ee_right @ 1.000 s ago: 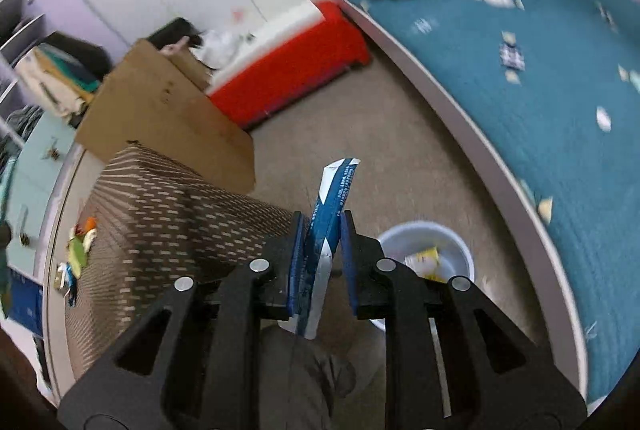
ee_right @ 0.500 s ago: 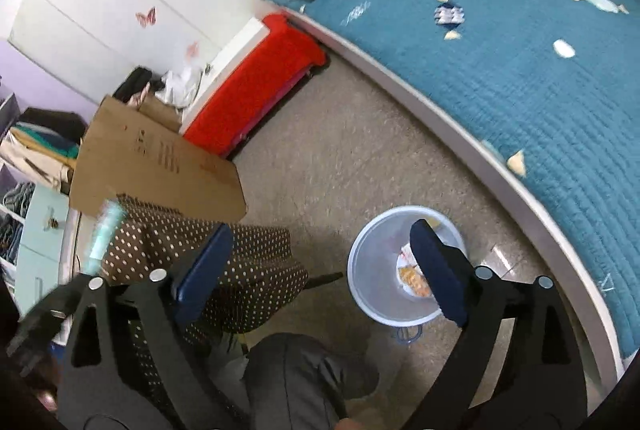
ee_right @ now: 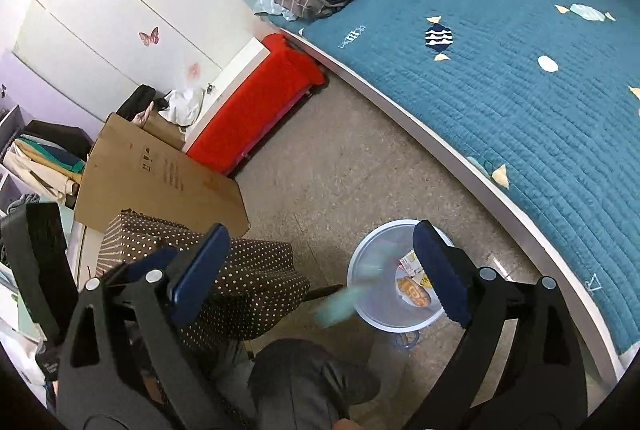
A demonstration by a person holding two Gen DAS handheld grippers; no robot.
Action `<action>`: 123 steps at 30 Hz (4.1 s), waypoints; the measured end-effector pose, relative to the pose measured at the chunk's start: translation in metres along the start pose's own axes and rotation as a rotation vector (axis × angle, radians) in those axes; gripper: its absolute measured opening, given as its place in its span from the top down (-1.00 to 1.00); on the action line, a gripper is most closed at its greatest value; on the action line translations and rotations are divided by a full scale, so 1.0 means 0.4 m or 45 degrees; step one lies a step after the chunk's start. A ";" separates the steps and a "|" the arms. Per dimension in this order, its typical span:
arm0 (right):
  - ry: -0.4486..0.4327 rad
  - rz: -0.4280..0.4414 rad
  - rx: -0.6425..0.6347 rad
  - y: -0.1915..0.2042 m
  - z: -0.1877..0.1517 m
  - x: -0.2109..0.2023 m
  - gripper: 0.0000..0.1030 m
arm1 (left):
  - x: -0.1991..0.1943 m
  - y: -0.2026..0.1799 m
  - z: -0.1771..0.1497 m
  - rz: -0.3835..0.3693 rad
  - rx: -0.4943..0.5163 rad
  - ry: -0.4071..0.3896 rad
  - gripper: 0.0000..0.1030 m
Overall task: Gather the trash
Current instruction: 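Open both grippers over the wastebasket to drop the tube and wrapper, then move both empty grippers back over the table, then grasp the white-and-olive carton with the left gripper while the right gripper grasps the blue packet, then carry the carton and blue packet to the wastebasket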
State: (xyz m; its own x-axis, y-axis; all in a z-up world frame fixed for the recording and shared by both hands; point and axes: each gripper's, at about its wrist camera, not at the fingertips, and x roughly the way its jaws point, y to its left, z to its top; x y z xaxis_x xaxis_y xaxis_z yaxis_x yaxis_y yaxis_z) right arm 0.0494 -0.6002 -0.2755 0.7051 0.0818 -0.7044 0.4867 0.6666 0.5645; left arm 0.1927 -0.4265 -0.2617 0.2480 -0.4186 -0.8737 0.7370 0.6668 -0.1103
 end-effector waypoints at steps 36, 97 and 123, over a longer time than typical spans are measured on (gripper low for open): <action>-0.105 0.183 -0.657 0.623 -0.151 -0.149 -0.88 | -0.640 0.258 -0.250 0.401 -0.288 -0.548 -0.87; 0.474 0.404 -1.481 1.242 -0.800 0.331 0.21 | -0.758 0.918 -0.892 0.672 -1.062 -0.434 0.09; 0.308 0.514 -1.350 1.082 -0.651 0.113 0.70 | -0.817 0.701 -0.810 0.576 -0.889 -0.519 0.12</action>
State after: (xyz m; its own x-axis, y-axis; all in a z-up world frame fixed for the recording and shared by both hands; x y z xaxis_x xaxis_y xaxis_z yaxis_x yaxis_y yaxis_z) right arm 0.1576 -0.1152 -0.1750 0.5378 0.4934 -0.6836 -0.5086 0.8366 0.2037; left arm 0.1147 0.0972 -0.1607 0.7195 -0.1240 -0.6834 0.0026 0.9844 -0.1758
